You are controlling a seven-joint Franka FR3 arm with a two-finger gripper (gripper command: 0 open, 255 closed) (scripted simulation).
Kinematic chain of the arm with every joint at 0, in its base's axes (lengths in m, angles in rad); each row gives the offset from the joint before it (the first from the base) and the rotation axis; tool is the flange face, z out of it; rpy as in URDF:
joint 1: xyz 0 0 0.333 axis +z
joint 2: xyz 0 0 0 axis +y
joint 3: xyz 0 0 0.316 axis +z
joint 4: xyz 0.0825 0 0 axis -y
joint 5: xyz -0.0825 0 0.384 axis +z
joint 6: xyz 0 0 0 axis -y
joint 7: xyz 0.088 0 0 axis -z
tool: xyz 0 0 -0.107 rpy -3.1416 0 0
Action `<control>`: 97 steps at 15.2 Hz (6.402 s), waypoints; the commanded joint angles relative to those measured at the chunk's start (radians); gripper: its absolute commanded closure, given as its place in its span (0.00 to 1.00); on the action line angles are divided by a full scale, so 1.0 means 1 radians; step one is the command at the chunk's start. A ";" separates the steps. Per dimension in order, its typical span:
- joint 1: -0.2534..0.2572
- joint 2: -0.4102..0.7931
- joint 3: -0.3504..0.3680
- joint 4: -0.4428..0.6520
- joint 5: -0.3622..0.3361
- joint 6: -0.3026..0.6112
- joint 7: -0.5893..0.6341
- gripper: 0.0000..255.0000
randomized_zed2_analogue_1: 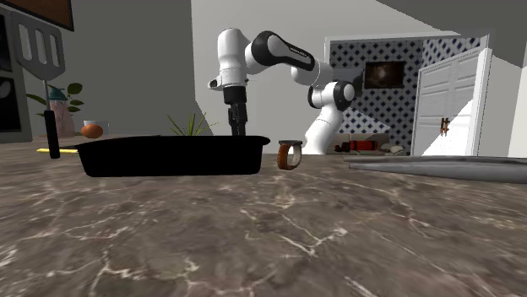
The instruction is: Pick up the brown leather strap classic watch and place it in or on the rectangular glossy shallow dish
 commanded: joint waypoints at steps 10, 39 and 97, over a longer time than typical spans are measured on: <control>0.077 0.133 0.190 0.128 0.092 0.031 0.146 0.00; 0.182 0.594 0.593 0.507 0.038 0.141 0.492 0.00; 0.044 0.921 0.500 1.118 -0.128 -0.182 0.252 1.00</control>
